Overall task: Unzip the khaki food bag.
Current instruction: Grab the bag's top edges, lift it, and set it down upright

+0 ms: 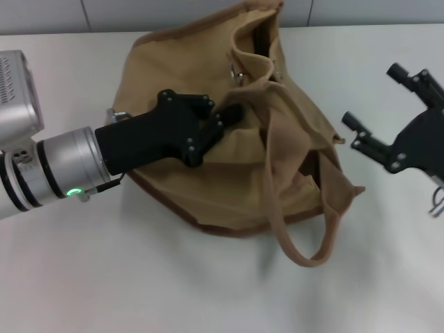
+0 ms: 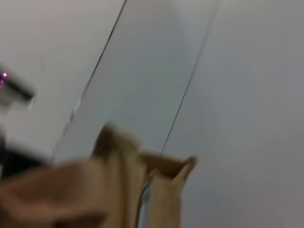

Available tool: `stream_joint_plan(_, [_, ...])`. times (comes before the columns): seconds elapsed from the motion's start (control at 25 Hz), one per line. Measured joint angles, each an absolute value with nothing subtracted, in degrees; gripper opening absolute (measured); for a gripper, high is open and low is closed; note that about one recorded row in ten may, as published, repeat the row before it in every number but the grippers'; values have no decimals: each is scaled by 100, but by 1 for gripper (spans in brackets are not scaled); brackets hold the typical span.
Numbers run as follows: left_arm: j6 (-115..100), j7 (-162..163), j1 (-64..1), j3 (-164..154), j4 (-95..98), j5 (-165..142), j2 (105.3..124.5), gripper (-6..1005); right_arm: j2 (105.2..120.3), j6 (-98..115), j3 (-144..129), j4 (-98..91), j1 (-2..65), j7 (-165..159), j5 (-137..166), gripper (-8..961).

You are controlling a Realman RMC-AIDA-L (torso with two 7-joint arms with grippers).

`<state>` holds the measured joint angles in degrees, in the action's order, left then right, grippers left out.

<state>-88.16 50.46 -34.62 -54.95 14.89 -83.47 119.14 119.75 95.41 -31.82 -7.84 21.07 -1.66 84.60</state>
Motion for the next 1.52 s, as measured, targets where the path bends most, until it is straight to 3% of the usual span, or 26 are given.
stream_joint_plan(0.4, [-8775,4967,-3887,-5508,993,-8304,11918,56,11988,9123,-2193,1042,2416,3863,8449,831])
stream_joint_plan(1.52, [-8830,4973,-4082,-5519,898,-8323,11926,59,11988,9075,-2173,1475,2753,4122,8667,831])
